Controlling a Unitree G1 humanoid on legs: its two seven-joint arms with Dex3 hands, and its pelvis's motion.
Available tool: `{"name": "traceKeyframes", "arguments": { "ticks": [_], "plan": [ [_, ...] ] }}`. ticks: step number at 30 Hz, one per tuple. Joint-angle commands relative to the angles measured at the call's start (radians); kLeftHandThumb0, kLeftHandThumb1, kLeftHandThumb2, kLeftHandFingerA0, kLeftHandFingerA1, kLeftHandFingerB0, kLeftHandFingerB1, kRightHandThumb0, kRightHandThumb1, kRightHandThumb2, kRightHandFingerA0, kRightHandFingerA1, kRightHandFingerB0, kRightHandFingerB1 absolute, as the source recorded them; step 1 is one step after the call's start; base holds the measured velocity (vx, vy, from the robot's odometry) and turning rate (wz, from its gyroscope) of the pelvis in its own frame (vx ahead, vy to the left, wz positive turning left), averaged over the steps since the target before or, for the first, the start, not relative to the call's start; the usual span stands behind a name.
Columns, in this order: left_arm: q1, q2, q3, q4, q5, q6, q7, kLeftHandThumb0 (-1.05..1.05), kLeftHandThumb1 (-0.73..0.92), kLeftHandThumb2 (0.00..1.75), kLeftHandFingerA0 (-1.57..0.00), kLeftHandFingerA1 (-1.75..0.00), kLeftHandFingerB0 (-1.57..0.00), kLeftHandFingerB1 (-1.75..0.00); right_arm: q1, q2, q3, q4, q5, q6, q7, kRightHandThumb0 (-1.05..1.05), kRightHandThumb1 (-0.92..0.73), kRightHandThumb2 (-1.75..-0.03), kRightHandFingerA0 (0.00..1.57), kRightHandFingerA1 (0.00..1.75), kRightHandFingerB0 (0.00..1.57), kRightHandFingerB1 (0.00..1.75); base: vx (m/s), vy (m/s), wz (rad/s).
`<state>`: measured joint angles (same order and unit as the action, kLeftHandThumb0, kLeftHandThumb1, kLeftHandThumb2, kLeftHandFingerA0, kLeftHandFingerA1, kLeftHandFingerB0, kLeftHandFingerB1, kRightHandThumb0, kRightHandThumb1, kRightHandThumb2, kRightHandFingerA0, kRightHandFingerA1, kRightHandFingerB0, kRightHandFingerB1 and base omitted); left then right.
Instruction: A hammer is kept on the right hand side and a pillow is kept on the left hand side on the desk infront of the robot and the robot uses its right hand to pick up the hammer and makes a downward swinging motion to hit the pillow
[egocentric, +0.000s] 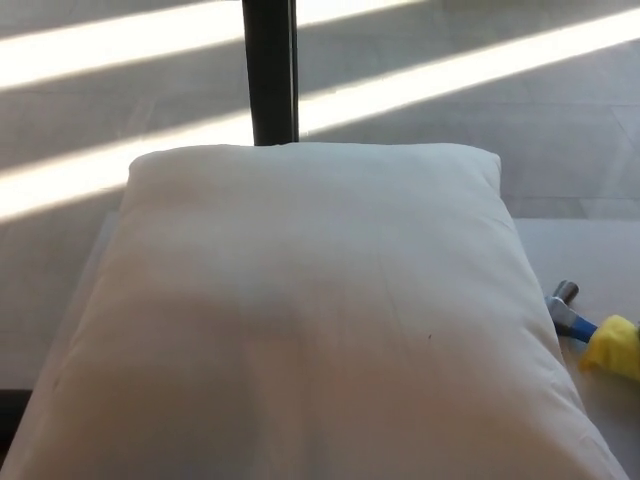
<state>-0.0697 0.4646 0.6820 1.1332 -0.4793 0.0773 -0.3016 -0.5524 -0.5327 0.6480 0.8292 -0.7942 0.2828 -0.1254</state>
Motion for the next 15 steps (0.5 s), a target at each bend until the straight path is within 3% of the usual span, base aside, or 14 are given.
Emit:
{"name": "traceKeyframes", "arguments": {
  "ticks": [1,3,4,5,6,7,8,9,10,12,13,15],
  "plan": [
    [-0.007,0.014,-0.001,0.01,0.0,-0.033,-0.007,-0.63,0.75,0.64,-0.5,-0.52,-0.57,-0.41,0.095,0.012,-0.015,0.046,0.023,-0.119,-0.051,-0.31,-0.81,-0.67,0.8,1.65,0.68,0.85,0.0,0.0,0.0],
    [-0.005,0.011,-0.004,0.013,0.004,-0.041,-0.007,-0.62,0.74,0.64,-0.52,-0.55,-0.57,-0.41,0.101,0.013,-0.046,0.061,0.047,-0.175,-0.086,-0.29,-0.79,-0.63,0.85,1.63,0.74,0.81,0.0,0.0,0.0],
    [-0.003,0.01,-0.004,0.007,0.002,-0.038,-0.01,-0.61,0.74,0.62,-0.5,-0.55,-0.56,-0.42,0.106,0.011,-0.057,0.055,0.055,-0.192,-0.083,-0.29,-0.78,-0.63,0.85,1.6,0.75,0.89,0.0,0.0,0.0],
    [-0.005,0.011,-0.005,0.007,0.003,-0.034,-0.001,-0.62,0.73,0.63,-0.52,-0.55,-0.57,-0.41,0.11,0.011,-0.072,0.055,0.068,-0.211,-0.081,-0.29,-0.77,-0.63,0.85,1.58,0.69,0.74,0.0,0.0,0.0],
    [-0.004,0.011,-0.006,0.006,0.003,-0.035,-0.004,-0.61,0.74,0.63,-0.51,-0.54,-0.56,-0.41,0.115,0.014,-0.091,0.053,0.082,-0.223,-0.087,-0.29,-0.73,-0.64,0.84,1.53,0.5,0.53,0.0,0.0,0.0],
    [-0.004,0.011,-0.006,0.006,0.002,-0.035,-0.004,-0.61,0.74,0.63,-0.51,-0.54,-0.56,-0.41,0.116,0.015,-0.096,0.054,0.082,-0.227,-0.088,-0.29,-0.73,-0.64,0.84,1.53,0.5,0.53,0.0,0.0,0.0],
    [-0.004,0.011,-0.007,0.004,0.003,-0.034,0.0,-0.6,0.74,0.63,-0.52,-0.53,-0.58,-0.42,0.117,0.014,-0.11,0.054,0.092,-0.244,-0.074,-0.28,-0.76,-0.67,0.8,1.56,0.73,0.82,0.0,0.0,0.0],
    [-0.004,0.01,-0.007,0.001,0.003,-0.032,0.006,-0.6,0.74,0.63,-0.52,-0.53,-0.58,-0.42,0.118,0.01,-0.122,0.051,0.108,-0.261,-0.055,-0.28,-0.76,-0.67,0.8,1.56,0.73,0.82,0.0,0.0,0.0],
    [0.012,0.019,-0.004,-0.005,0.0,-0.032,-0.003,-0.6,0.74,0.63,-0.5,-0.53,-0.59,-0.43,0.118,0.018,-0.127,0.039,0.111,-0.264,-0.033,-0.32,-0.78,-0.66,0.82,1.49,0.72,0.58,0.0,0.0,0.0],
    [0.014,0.02,-0.003,-0.003,0.0,-0.029,-0.003,-0.6,0.74,0.63,-0.52,-0.55,-0.57,-0.42,0.133,0.013,-0.163,0.031,0.15,-0.324,-0.039,-0.26,-0.79,-0.65,0.86,1.48,0.74,0.57,0.0,0.0,0.0],
    [0.016,0.02,-0.004,-0.001,0.001,-0.032,-0.005,-0.62,0.73,0.62,-0.5,-0.55,-0.58,-0.44,0.139,0.016,-0.184,0.02,0.165,-0.326,-0.035,-0.23,-0.77,-0.69,0.9,1.58,0.7,0.54,0.0,0.0,0.0],
    [0.02,0.021,-0.004,0.003,0.002,-0.036,-0.009,-0.62,0.73,0.62,-0.5,-0.55,-0.58,-0.44,0.147,0.022,-0.217,0.004,0.185,-0.329,-0.027,-0.23,-0.77,-0.69,0.9,1.58,0.7,0.54,0.0,0.0,0.0]
  ]
}}
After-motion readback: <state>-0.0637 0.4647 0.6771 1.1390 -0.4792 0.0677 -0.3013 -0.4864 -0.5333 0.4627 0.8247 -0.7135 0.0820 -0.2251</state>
